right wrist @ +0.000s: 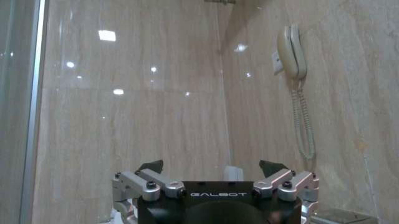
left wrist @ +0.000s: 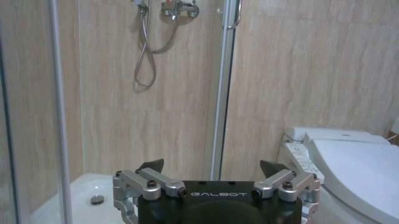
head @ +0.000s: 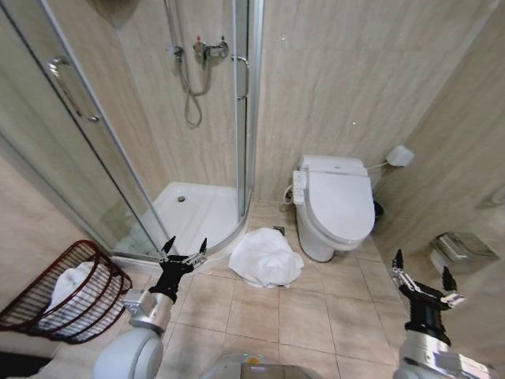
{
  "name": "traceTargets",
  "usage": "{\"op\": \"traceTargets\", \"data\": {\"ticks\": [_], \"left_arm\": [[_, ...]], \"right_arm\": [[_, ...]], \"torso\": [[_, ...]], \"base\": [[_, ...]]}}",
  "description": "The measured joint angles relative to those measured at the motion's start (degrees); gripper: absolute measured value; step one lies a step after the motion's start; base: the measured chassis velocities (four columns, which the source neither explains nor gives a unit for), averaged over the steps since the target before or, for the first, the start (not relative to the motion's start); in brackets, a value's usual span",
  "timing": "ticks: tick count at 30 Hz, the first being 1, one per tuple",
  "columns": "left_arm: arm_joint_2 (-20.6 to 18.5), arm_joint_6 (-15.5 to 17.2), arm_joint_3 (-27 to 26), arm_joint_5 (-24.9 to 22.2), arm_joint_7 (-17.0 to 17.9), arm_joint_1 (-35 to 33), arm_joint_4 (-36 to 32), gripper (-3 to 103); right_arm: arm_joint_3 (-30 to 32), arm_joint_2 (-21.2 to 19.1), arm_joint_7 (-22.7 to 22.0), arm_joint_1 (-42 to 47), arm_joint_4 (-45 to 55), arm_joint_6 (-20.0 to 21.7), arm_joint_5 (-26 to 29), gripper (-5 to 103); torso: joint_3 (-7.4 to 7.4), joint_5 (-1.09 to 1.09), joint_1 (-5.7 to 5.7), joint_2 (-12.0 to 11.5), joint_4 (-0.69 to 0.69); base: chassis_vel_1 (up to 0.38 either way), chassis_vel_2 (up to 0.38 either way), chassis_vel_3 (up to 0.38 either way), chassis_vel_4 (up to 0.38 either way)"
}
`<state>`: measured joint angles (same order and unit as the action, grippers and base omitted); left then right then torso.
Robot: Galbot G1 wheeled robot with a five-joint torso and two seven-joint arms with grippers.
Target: Discard the used towel into the hamper.
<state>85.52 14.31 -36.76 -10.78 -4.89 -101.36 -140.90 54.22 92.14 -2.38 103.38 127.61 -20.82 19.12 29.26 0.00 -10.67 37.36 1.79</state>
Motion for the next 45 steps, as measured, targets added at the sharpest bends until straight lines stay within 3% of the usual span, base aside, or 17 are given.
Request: {"op": "traceTargets", "data": {"ticks": [25,45], "left_arm": [[0.0,0.0,0.0,0.0,0.0,0.0,0.0,100],[0.0,0.0,0.0,0.0,0.0,0.0,0.0,100]], "right_arm": [[-0.4,0.0,0.25,-0.64,-0.14,0.73,-0.3,100],[-0.35,0.0,0.64,-0.54,-0.95,0.33,-0.22,100]], "torso": [[-3.05,0.0,2.28,-5.34,-0.01],[-3.87,0.0,2.88,-6.78,-0.02]], "base": [[0.0,0.0,0.0,0.0],[0.0,0.0,0.0,0.0]]}}
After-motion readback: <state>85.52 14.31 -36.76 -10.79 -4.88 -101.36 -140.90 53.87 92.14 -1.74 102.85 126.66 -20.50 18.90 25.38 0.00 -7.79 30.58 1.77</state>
